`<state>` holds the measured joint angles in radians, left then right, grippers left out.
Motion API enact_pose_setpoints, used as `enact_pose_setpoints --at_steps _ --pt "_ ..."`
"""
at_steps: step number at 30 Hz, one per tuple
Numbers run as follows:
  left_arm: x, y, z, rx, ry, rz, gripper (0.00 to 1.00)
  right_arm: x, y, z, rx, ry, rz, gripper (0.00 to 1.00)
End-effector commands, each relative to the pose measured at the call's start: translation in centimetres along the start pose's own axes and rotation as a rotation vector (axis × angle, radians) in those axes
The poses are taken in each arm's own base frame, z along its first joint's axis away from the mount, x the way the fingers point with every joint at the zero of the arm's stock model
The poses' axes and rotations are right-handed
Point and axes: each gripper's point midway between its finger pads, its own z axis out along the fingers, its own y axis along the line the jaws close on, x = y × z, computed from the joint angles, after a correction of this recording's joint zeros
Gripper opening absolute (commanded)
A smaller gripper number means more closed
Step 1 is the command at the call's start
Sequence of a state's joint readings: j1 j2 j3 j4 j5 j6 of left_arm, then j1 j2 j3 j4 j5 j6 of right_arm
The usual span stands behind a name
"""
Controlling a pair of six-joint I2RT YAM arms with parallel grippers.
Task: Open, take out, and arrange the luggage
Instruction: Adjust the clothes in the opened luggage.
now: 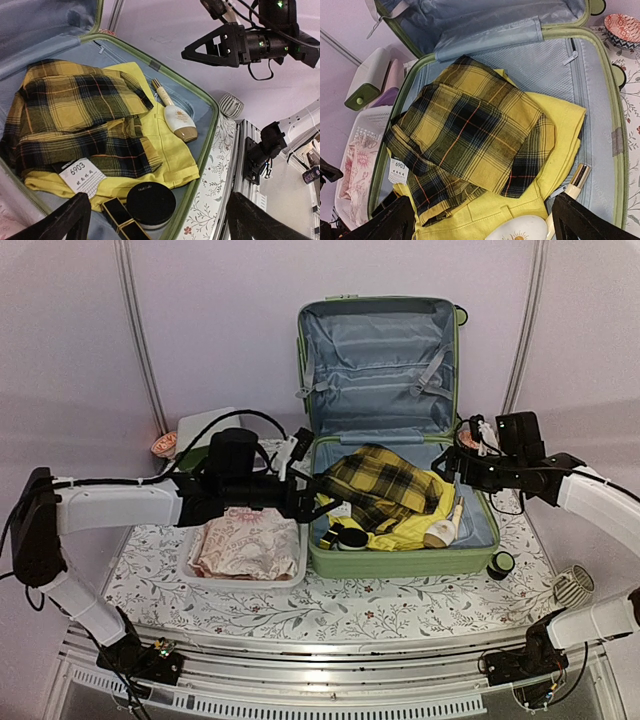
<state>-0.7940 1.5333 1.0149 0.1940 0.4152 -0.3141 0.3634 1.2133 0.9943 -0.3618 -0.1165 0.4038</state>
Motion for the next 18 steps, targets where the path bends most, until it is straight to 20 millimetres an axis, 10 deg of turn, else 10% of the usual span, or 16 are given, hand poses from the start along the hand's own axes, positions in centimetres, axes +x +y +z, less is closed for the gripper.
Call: enact_pose_setpoints --at_steps 1,10,18 --pt "-1.1 -0.7 2.5 -0.008 -0.003 0.011 0.96 1.4 0.2 1.4 -0.028 0.101 -0.031 0.97" --pt "-1.5 3.2 7.5 -0.164 0.088 -0.114 0.89 2.9 0.1 4.8 -0.039 0.224 -0.018 0.90" --pt "-2.7 6.9 7.3 -0.312 0.141 -0.060 0.80 4.1 3.8 7.1 -0.151 0.285 -0.235 0.79"
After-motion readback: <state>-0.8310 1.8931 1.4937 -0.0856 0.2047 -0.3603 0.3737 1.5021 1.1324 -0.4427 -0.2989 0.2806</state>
